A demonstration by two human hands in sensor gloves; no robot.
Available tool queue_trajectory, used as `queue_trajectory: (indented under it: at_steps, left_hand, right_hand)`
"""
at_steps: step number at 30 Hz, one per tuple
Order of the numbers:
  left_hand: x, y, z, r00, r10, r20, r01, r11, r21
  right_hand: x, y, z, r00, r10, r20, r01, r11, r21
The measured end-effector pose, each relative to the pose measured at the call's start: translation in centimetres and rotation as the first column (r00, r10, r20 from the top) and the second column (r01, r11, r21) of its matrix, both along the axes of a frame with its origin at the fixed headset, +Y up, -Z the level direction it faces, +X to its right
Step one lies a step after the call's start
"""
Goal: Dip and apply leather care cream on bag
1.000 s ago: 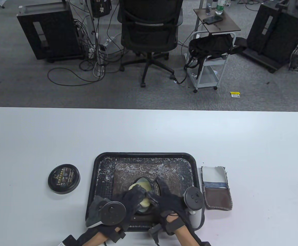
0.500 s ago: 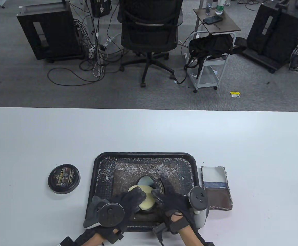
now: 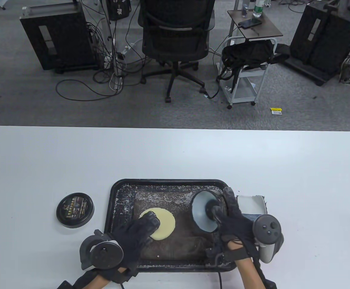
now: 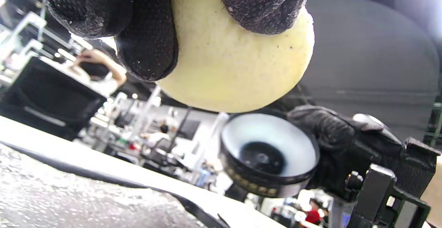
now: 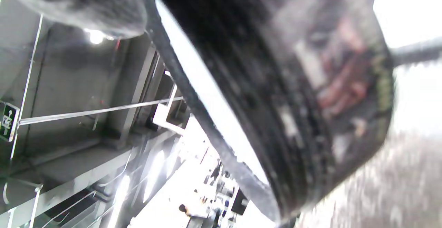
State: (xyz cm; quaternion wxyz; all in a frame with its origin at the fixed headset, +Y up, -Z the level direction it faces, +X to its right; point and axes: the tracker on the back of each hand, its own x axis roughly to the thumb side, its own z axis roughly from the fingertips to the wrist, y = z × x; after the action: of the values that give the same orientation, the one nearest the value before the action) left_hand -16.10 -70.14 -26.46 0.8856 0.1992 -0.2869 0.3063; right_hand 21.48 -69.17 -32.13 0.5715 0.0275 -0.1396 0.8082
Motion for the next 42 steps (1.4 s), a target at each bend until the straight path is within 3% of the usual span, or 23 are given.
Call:
queue_trajectory:
  at_steps: [8,13,17,22,29,38,42]
  left_hand:
    - [-0.9,-0.1,-0.5,1.0,0.011,-0.027,-0.011,1.0,-0.018]
    - [-0.8,-0.5,-0.7,0.999,-0.004,-0.034,0.003,0.999,-0.037]
    - [-0.8,-0.5,-0.7,0.999,-0.011,-0.035,0.009,0.999,-0.04]
    - [-0.7,-0.5,-0.7,0.999,-0.017,-0.037,0.016,0.999,-0.045]
    - [-0.7,-0.6,-0.8,0.998,-0.031,-0.046,0.028,0.998,-0.058]
    - [0.2,-0.6,-0.6,0.996,-0.088,-0.029,0.087,0.996,-0.035]
    - [0.7,-0.6,-0.4,0.993,-0.111,-0.029,0.111,0.994,-0.025]
  right_hand:
    - [10.7,-0.2,0.3,0.95,-0.036,0.309,0.035,0.999,0.008]
    - [17.1,-1.7,1.5,0.874,0.03,0.485,-0.003,0.998,-0.057]
    - [20.0,-3.0,2.3,0.818,0.08,0.57,0.0,0.99,-0.139]
    - [21.0,-3.7,2.4,0.764,0.173,0.622,-0.054,0.977,-0.206]
    - [20.4,-5.5,1.6,0.788,0.265,0.555,-0.066,0.934,-0.352]
    - [21.3,-6.2,1.8,0.699,0.449,0.557,-0.148,0.852,-0.501]
    - [21.4,-6.5,1.7,0.657,0.545,0.52,-0.184,0.786,-0.591]
